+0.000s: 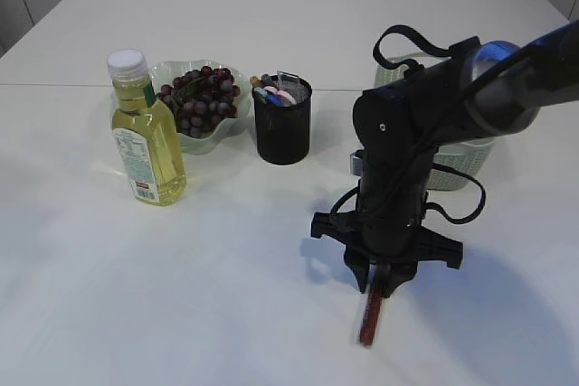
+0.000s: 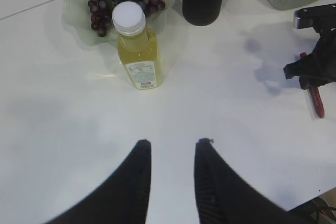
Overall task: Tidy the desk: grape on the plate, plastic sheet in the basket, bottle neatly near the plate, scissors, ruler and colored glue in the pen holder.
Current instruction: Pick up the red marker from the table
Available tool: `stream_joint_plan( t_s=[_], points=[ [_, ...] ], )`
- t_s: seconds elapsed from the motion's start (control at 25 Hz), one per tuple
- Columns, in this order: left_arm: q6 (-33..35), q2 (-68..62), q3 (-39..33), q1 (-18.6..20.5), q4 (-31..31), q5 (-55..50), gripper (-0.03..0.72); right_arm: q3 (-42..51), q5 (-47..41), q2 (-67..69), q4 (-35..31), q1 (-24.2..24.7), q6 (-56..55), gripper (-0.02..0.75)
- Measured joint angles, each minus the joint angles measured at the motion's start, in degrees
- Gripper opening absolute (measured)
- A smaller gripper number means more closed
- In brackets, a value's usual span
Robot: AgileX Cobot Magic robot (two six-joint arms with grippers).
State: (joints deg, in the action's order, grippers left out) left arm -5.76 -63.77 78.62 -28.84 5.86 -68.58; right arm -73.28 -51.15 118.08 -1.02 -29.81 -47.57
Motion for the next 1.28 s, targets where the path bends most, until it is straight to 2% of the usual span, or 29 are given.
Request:
stream_joint_plan(
  t_s=[0.36,0.68,1.04,1.28],
  points=[
    [0.00,0.00,0.00,0.00,0.99,0.00,0.215,-0.08,0.43,0.12,-0.48,0.00,2.30,0.150],
    [0.00,0.00,0.00,0.00,1.23,0.00,0.215,-0.08,0.82,0.12,-1.13,0.00,18.49,0.141],
    [0.00,0.00,0.00,0.00,1.27,-0.10,0.215,-0.96,-0.10,0.37,-1.36,0.00,23.75,0.140],
    [0.00,0.00,0.00,0.00,1.27,0.02,0.215,-4.77,-3.61,0.81,-3.46,0.00,35.14,0.136]
  ],
)
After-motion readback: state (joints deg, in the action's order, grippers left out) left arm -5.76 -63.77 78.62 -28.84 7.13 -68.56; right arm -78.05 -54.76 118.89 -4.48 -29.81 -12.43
